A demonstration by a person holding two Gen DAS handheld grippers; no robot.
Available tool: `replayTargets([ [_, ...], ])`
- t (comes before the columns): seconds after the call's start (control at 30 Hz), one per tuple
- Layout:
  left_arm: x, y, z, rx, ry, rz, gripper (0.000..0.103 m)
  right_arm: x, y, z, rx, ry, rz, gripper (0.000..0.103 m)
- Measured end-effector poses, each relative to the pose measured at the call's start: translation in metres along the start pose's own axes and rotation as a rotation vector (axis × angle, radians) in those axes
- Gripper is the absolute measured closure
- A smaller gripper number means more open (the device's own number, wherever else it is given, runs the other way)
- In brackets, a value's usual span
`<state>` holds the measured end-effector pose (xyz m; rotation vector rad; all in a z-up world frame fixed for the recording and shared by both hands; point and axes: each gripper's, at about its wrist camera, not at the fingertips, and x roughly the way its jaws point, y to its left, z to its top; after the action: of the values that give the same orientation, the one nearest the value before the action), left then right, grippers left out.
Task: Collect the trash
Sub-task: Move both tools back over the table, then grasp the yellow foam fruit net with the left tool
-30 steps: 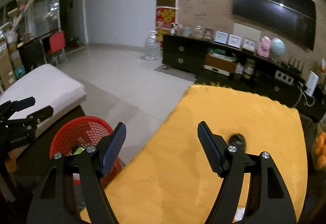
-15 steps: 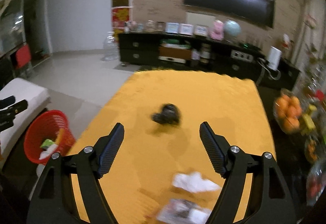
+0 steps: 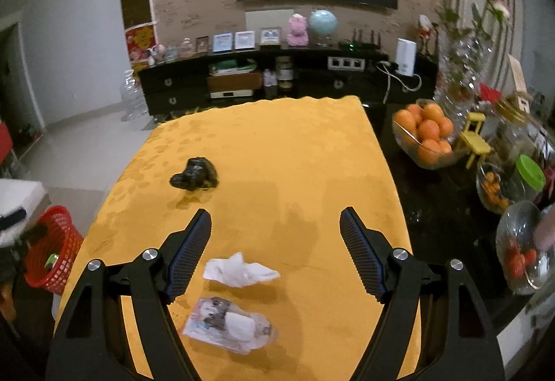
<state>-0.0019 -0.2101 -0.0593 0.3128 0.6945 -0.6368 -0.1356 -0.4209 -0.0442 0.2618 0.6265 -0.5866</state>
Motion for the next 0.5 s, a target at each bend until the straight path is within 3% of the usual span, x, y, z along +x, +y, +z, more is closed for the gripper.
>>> replayTargets([
  [0.3, 0.026, -0.071, -0.023, 0.16, 0.085, -0.168, 0.024, 0.012, -0.007, -0.005, 0.03, 0.04, 0.021, 0.029],
  [0.5, 0.05, -0.095, -0.037, 0.195, 0.153, -0.231, 0.024, 0.015, -0.016, -0.006, 0.072, 0.06, 0.044, 0.029],
])
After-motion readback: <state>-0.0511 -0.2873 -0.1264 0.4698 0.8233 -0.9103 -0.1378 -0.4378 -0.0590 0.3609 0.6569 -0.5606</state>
